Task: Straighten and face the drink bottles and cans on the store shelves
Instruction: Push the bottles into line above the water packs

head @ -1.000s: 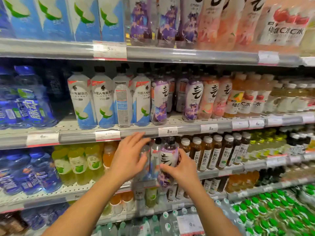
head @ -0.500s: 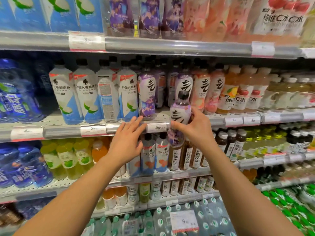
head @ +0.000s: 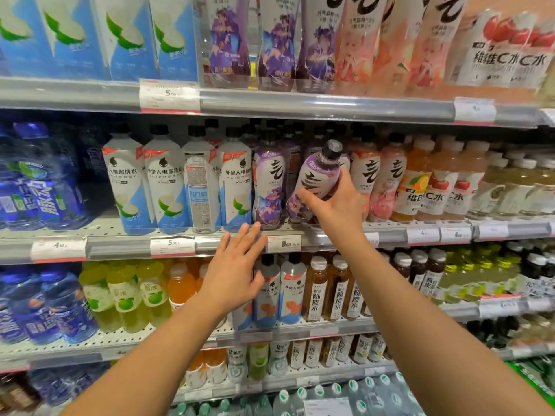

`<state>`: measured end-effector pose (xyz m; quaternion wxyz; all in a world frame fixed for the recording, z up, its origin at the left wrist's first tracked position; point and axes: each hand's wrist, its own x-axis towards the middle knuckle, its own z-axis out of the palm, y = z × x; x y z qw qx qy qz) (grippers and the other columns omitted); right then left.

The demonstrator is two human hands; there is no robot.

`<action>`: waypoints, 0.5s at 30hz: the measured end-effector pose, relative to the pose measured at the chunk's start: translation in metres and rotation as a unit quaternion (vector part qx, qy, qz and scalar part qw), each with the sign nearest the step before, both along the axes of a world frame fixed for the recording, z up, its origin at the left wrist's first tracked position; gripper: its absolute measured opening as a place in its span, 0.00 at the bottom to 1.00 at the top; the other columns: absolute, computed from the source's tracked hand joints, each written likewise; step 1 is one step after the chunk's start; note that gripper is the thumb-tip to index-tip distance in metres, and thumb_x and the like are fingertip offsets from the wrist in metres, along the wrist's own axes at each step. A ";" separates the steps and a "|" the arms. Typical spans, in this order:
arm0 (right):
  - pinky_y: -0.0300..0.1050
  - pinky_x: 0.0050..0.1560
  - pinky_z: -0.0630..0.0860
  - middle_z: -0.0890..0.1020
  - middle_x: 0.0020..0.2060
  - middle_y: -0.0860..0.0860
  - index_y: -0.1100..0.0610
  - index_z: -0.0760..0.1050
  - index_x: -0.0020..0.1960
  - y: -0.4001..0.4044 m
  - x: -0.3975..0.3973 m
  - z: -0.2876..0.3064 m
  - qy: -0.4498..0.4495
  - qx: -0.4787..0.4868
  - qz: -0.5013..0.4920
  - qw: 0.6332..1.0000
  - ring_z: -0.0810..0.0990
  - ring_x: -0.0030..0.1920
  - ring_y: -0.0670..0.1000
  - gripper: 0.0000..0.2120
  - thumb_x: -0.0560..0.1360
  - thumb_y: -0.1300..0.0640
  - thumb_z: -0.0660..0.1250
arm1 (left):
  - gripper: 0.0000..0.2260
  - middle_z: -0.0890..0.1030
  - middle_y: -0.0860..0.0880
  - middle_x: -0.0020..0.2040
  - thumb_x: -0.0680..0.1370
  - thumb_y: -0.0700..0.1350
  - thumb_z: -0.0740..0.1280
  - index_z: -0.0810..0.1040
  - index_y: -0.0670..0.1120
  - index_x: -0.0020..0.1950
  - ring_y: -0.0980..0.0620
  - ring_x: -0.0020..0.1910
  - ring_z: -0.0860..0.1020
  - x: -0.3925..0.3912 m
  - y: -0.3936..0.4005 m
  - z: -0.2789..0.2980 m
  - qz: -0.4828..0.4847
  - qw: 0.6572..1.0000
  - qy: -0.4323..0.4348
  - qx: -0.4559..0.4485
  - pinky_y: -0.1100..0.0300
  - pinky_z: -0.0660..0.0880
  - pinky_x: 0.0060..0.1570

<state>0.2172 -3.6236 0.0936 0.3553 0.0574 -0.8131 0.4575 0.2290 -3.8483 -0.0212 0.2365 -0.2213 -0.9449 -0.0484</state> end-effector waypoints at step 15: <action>0.48 0.39 0.72 0.82 0.53 0.56 0.60 0.68 0.66 -0.017 -0.031 0.063 -0.112 0.376 -0.157 0.906 0.83 0.52 0.60 0.40 0.70 0.31 0.72 | 0.36 0.49 0.51 0.83 0.75 0.58 0.58 0.58 0.51 0.82 0.48 0.82 0.48 0.000 -0.001 -0.001 0.001 1.000 -0.007 -0.007 0.43 0.47 0.79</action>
